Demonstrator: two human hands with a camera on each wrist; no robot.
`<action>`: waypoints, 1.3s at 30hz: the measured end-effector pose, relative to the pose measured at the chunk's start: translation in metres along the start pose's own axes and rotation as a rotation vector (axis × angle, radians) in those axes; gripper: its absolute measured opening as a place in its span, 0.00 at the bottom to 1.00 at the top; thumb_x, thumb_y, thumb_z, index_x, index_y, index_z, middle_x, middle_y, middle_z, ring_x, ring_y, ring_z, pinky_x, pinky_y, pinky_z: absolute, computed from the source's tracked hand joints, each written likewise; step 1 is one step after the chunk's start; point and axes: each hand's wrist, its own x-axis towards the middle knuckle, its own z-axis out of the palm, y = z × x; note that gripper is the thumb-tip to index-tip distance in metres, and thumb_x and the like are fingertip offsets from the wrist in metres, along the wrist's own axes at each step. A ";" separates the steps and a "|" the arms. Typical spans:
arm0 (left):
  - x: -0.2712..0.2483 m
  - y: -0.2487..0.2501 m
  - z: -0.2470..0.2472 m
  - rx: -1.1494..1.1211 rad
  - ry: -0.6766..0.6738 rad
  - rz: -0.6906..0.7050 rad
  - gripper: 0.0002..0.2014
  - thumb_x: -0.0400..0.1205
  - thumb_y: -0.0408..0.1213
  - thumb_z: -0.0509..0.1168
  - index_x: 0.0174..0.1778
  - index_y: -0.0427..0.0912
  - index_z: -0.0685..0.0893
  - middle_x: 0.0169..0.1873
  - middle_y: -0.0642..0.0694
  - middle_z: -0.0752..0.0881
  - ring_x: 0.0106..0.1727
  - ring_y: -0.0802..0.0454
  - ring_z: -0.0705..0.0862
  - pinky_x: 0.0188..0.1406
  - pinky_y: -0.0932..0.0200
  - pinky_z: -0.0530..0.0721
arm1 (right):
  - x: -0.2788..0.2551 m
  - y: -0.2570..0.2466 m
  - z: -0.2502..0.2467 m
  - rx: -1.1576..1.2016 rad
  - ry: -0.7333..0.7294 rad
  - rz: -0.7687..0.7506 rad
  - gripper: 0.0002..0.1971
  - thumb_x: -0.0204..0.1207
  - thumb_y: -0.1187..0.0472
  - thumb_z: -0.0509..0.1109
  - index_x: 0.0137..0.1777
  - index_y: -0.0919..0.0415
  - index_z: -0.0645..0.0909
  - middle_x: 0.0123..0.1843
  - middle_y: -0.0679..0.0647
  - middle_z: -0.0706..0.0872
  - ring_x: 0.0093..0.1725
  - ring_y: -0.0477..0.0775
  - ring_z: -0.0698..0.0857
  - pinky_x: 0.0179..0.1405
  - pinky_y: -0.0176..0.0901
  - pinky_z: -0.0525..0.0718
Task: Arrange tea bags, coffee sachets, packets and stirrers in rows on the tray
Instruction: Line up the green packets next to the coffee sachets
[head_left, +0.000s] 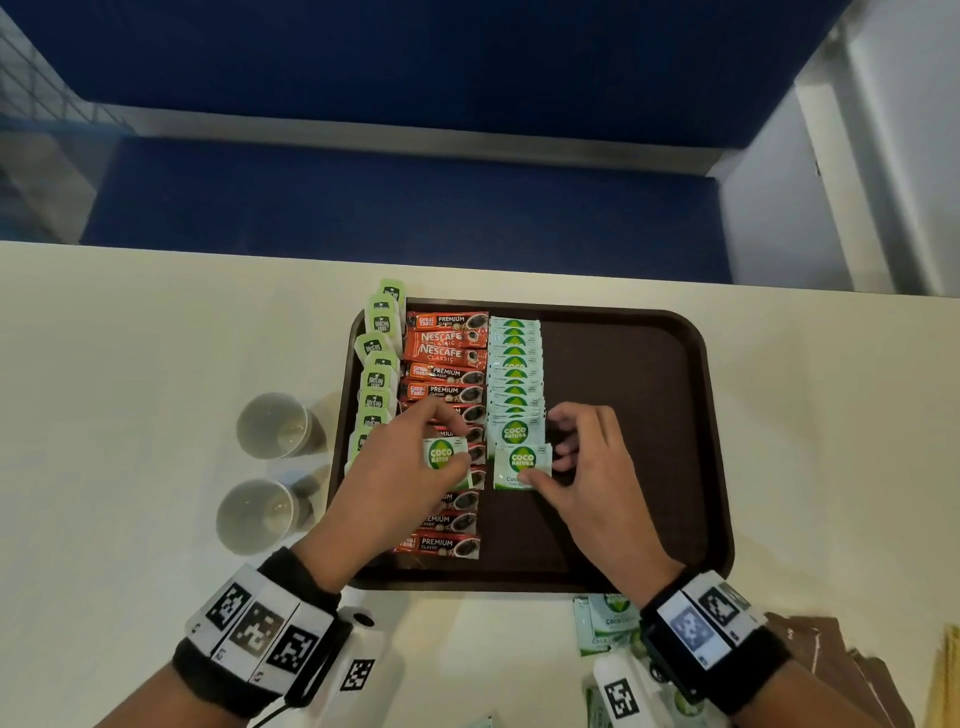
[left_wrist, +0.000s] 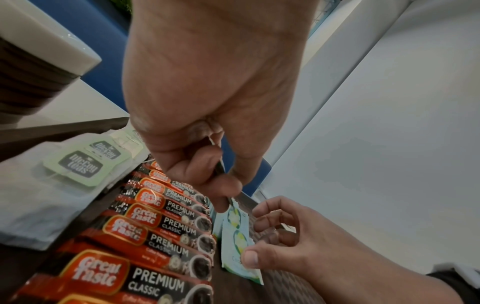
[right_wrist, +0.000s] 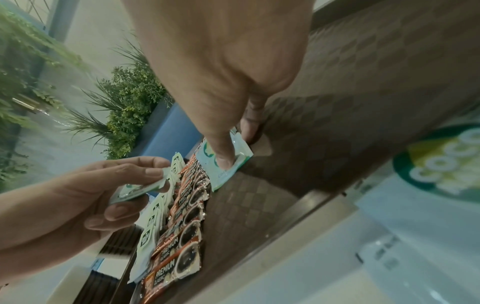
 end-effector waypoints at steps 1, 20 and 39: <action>0.000 0.000 0.000 -0.002 0.001 0.000 0.11 0.87 0.39 0.75 0.54 0.59 0.81 0.53 0.58 0.89 0.27 0.52 0.91 0.29 0.61 0.89 | 0.001 -0.001 0.001 -0.002 0.017 -0.010 0.30 0.72 0.64 0.89 0.69 0.51 0.78 0.65 0.45 0.74 0.56 0.34 0.81 0.53 0.21 0.82; 0.001 -0.005 0.010 0.014 -0.010 -0.034 0.11 0.85 0.45 0.77 0.55 0.60 0.81 0.50 0.57 0.90 0.35 0.53 0.90 0.48 0.42 0.93 | 0.014 -0.003 0.005 -0.016 0.101 -0.095 0.27 0.74 0.59 0.87 0.68 0.51 0.77 0.64 0.45 0.72 0.53 0.39 0.81 0.51 0.23 0.82; -0.003 0.002 0.007 -0.050 0.004 -0.069 0.10 0.87 0.46 0.76 0.58 0.56 0.81 0.58 0.59 0.88 0.33 0.55 0.94 0.38 0.61 0.91 | 0.008 -0.004 -0.001 0.013 0.125 -0.092 0.23 0.78 0.55 0.85 0.67 0.51 0.79 0.63 0.46 0.75 0.53 0.45 0.83 0.50 0.27 0.84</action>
